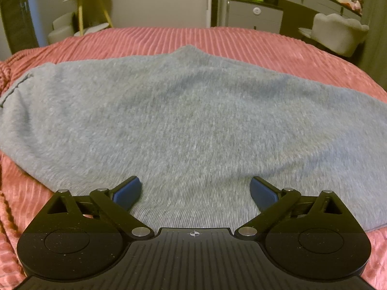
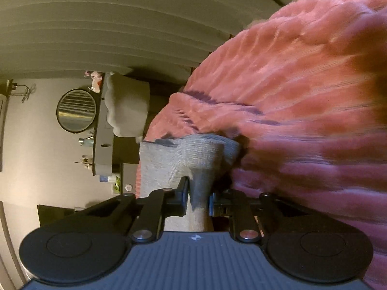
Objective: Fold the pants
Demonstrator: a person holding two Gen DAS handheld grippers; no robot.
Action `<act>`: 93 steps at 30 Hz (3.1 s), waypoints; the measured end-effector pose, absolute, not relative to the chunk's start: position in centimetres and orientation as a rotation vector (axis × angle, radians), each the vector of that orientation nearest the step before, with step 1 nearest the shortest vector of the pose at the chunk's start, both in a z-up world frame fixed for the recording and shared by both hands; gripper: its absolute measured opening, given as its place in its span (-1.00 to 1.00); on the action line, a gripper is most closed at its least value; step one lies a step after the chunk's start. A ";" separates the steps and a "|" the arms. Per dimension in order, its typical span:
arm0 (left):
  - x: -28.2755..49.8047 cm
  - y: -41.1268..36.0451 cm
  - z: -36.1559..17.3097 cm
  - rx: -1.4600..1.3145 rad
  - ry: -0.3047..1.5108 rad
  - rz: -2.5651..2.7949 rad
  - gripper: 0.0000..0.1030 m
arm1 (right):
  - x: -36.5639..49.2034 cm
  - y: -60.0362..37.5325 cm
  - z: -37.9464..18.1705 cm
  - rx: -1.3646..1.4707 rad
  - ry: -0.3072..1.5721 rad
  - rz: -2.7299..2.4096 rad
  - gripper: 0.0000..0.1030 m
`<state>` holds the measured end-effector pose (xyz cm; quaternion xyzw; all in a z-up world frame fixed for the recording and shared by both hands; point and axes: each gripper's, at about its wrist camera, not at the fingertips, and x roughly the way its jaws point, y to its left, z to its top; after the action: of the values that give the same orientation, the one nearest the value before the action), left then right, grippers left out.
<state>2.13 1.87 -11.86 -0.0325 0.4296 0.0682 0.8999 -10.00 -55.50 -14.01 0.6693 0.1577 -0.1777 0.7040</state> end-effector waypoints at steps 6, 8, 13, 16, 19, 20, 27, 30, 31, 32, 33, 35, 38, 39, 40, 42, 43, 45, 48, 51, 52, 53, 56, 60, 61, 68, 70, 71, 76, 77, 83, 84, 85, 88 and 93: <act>2.2 2.0 -11.8 -0.071 0.891 0.140 0.97 | -8.5 -55.5 -13.9 1.415 0.428 -0.412 -0.79; 2.2 2.0 -11.8 -0.073 0.892 0.140 0.97 | -8.2 -55.3 -13.6 1.371 0.448 -0.414 -0.79; 2.2 2.1 -11.8 -0.080 0.895 0.137 0.97 | -7.5 -54.7 -12.9 1.277 0.449 -0.420 -0.79; 2.2 2.1 -11.8 -0.084 0.897 0.137 0.97 | -7.5 -54.9 -12.7 1.318 0.462 -0.435 -0.78; 2.3 2.1 -11.8 -0.085 0.897 0.136 0.97 | -7.0 -55.1 -12.1 1.324 0.495 -0.451 -0.74; 2.3 2.2 -11.8 -0.087 0.898 0.136 0.97 | -6.9 -55.0 -11.5 1.290 0.502 -0.452 -0.74; 2.2 2.3 -11.8 -0.097 0.900 0.132 0.97 | -6.9 -53.5 -9.0 1.159 0.448 -0.393 -0.75; 2.2 2.4 -11.8 -0.101 0.900 0.129 0.96 | -7.1 -53.2 -8.4 1.141 0.436 -0.385 -0.75; 2.2 2.4 -11.7 -0.103 0.900 0.128 0.96 | -7.1 -53.2 -8.2 1.136 0.435 -0.383 -0.75; 2.1 2.5 -11.7 -0.104 0.901 0.128 0.96 | -7.2 -53.2 -8.0 1.127 0.433 -0.384 -0.75; 2.1 2.5 -11.7 -0.106 0.901 0.127 0.96 | -7.2 -53.2 -7.9 1.127 0.430 -0.379 -0.75; 2.1 2.5 -11.7 -0.110 0.901 0.125 0.96 | -7.2 -53.1 -7.7 1.130 0.422 -0.374 -0.75; 2.2 2.6 -11.7 -0.112 0.903 0.124 0.96 | -7.0 -53.1 -7.8 1.123 0.431 -0.382 -0.75; 2.2 2.6 -11.7 -0.112 0.903 0.124 0.96 | -6.9 -53.1 -8.0 1.123 0.438 -0.386 -0.74; 2.2 2.6 -11.7 -0.112 0.903 0.124 0.96 | -6.8 -53.2 -8.3 1.128 0.450 -0.398 -0.73; 2.2 2.6 -11.7 -0.114 0.904 0.124 0.96 | -6.6 -53.3 -9.3 1.146 0.476 -0.422 -0.69; 2.2 2.6 -11.7 -0.115 0.904 0.123 0.96 | -6.6 -53.4 -9.9 1.155 0.489 -0.436 -0.69; 2.2 2.7 -11.7 -0.116 0.905 0.122 0.96 | -6.7 -53.4 -10.8 1.174 0.497 -0.450 -0.67; 2.2 2.7 -11.8 -0.116 0.905 0.122 0.96 | -6.7 -53.5 -11.4 1.208 0.473 -0.458 -0.66; 2.2 2.7 -11.8 -0.117 0.905 0.122 0.96 | -6.3 -53.6 -11.1 1.211 0.471 -0.459 -0.71; 2.2 2.7 -11.8 -0.119 0.905 0.121 0.96 | -6.3 -53.4 -10.5 1.194 0.454 -0.453 -0.77; 2.2 2.8 -11.8 -0.121 0.904 0.120 0.96 | -6.4 -53.0 -9.7 1.170 0.420 -0.435 -0.79; 2.1 2.8 -11.8 -0.120 0.904 0.118 0.96 | -6.3 -52.0 -7.9 1.094 0.395 -0.411 -0.79; 1.9 3.1 -11.4 -0.141 0.907 0.104 0.96 | -5.2 -52.3 -8.2 1.039 0.514 -0.501 -0.79; 1.6 3.4 -11.0 -0.157 0.905 0.098 0.96 | -5.2 -52.4 -8.2 1.039 0.529 -0.521 -0.79; -1.4 7.5 -6.3 -0.327 0.782 0.099 0.96 | -1.3 -44.0 1.3 0.458 0.473 -0.391 -0.81; -2.0 8.5 -5.0 -0.318 0.739 0.130 0.96 | 0.2 -37.9 4.5 0.245 0.425 -0.245 -0.81; -2.2 9.0 -4.5 -0.313 0.722 0.146 0.96 | 0.7 -33.9 5.6 0.143 0.405 -0.135 -0.81; -3.6 11.3 -3.9 -0.303 0.695 0.193 0.96 | 0.0 -17.0 2.1 -0.183 0.479 0.357 -0.79; -3.8 11.7 -4.2 -0.303 0.706 0.202 0.96 | -0.2 -14.4 -0.2 -0.219 0.529 0.411 -0.79; -4.9 13.5 -6.7 -0.347 0.822 0.207 0.96 | -2.2 -8.3 -8.2 -0.306 0.637 0.430 -0.70; -4.7 13.8 -7.1 -0.370 0.837 0.199 0.96 | -2.0 -8.6 -7.7 -0.288 0.649 0.436 -0.71; -4.5 14.0 -7.2 -0.385 0.848 0.193 0.96 | -1.9 -8.9 -7.3 -0.273 0.662 0.446 -0.72; -4.0 13.5 -7.5 -0.402 0.853 0.166 0.96 | -2.2 -9.3 -6.1 -0.305 0.625 0.471 -0.76; -3.9 12.7 -7.7 -0.377 0.860 0.129 0.96 | -3.7 -10.6 -6.4 -0.222 0.631 0.475 -0.78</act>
<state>-3.93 12.71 -7.67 -0.1816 0.4140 0.0619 0.8898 -3.66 -10.60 -6.42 -0.1079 0.3067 0.2309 0.9170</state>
